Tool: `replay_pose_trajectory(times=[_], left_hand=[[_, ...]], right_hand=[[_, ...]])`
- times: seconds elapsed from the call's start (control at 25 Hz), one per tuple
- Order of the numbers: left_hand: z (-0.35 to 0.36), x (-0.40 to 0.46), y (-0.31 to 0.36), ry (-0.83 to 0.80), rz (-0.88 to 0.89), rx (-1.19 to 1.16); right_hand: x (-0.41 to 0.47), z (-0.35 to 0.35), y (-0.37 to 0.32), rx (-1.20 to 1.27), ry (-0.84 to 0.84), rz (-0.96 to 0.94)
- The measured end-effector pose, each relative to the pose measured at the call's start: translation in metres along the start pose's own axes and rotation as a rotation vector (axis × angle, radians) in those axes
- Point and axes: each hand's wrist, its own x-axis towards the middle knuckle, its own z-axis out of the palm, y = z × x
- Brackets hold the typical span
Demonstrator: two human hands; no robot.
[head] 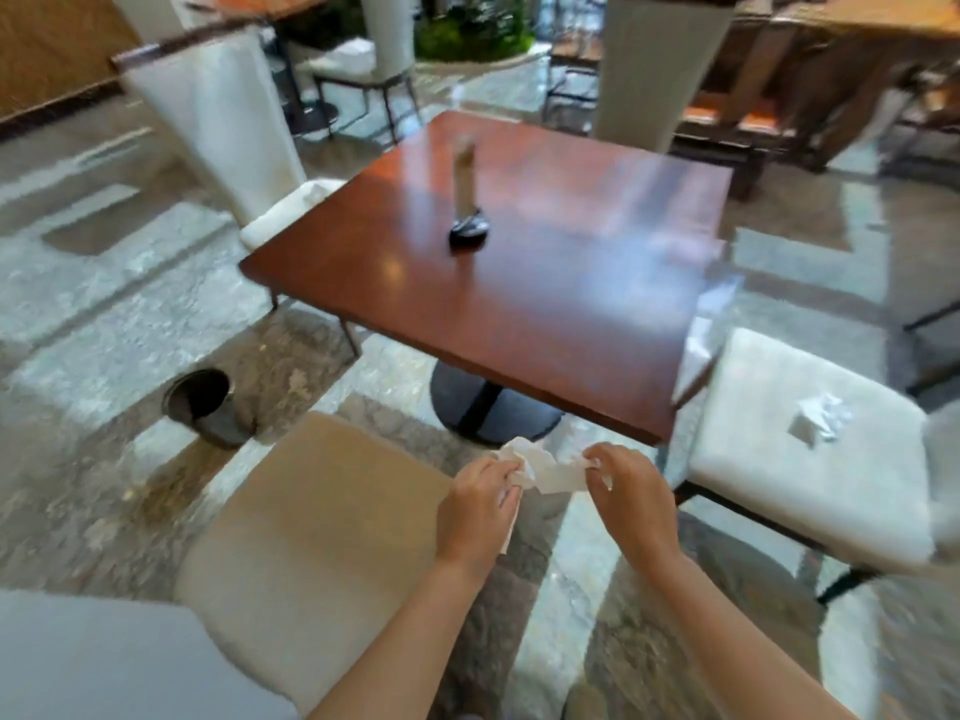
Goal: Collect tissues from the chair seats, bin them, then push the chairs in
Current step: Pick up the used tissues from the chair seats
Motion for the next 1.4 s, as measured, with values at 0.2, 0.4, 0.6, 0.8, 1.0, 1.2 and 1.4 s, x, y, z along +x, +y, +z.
replay_pose_trajectory(times=[0.2,0.4,0.6,0.8,1.0,1.2,1.4], left_hand=[[0.062,0.002,0.092,-0.141,0.121,-0.107],[0.148,-0.007,0.183,-0.197,0.089,-0.189],[0.214,-0.016,0.267,-0.205,-0.018,-0.224],[0.262,0.007,0.291,-0.242,-0.136,-0.218],[0.32,0.074,0.3,-0.242,-0.371,-0.399],[0.366,0.166,0.331,-0.308,-0.4,-0.458],[0.404,0.226,0.351,-0.441,-0.481,-0.584]], right_hand=[[-0.029,-0.08,0.086,-0.001,0.132,0.165],[-0.048,-0.149,0.199,-0.007,0.164,0.236],[-0.047,-0.205,0.292,-0.043,0.166,0.271],[-0.019,-0.21,0.335,-0.016,0.129,0.273],[0.043,-0.201,0.377,-0.006,0.085,0.264],[0.141,-0.199,0.403,-0.023,0.15,0.22],[0.212,-0.191,0.427,0.151,0.099,0.368]])
